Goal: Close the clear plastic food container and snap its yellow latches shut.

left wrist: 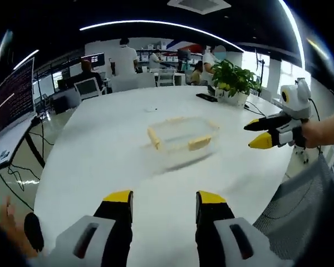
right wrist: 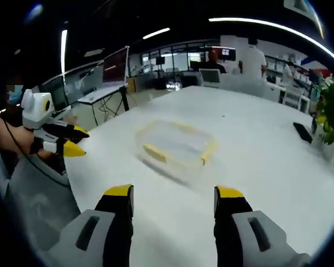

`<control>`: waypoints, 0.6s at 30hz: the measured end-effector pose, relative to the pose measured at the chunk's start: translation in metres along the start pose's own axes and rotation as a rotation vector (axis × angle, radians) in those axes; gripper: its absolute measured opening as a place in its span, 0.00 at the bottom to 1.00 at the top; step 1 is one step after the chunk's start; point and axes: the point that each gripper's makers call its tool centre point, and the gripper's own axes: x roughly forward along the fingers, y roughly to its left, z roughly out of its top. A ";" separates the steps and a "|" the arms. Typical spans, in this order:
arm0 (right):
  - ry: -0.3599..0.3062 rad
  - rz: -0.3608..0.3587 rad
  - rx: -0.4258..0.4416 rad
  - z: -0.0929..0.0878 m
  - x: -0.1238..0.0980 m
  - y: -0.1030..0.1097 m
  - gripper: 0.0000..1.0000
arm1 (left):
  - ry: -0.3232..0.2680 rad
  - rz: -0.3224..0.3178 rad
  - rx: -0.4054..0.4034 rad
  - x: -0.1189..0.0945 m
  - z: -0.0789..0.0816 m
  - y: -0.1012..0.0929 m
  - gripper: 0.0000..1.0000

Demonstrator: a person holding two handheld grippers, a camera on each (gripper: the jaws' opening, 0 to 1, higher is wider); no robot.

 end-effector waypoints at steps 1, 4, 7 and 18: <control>-0.003 -0.005 0.006 0.000 -0.002 0.000 0.56 | -0.001 0.002 -0.003 -0.001 -0.001 0.000 0.39; -0.016 -0.034 0.027 -0.001 -0.010 -0.001 0.57 | -0.009 0.019 -0.023 -0.009 -0.004 0.002 0.39; -0.033 -0.051 0.046 0.000 -0.019 0.002 0.58 | -0.028 0.042 -0.052 -0.020 -0.005 0.004 0.39; -0.058 -0.052 0.078 -0.002 -0.035 0.024 0.61 | -0.094 0.050 -0.109 -0.036 0.010 -0.001 0.41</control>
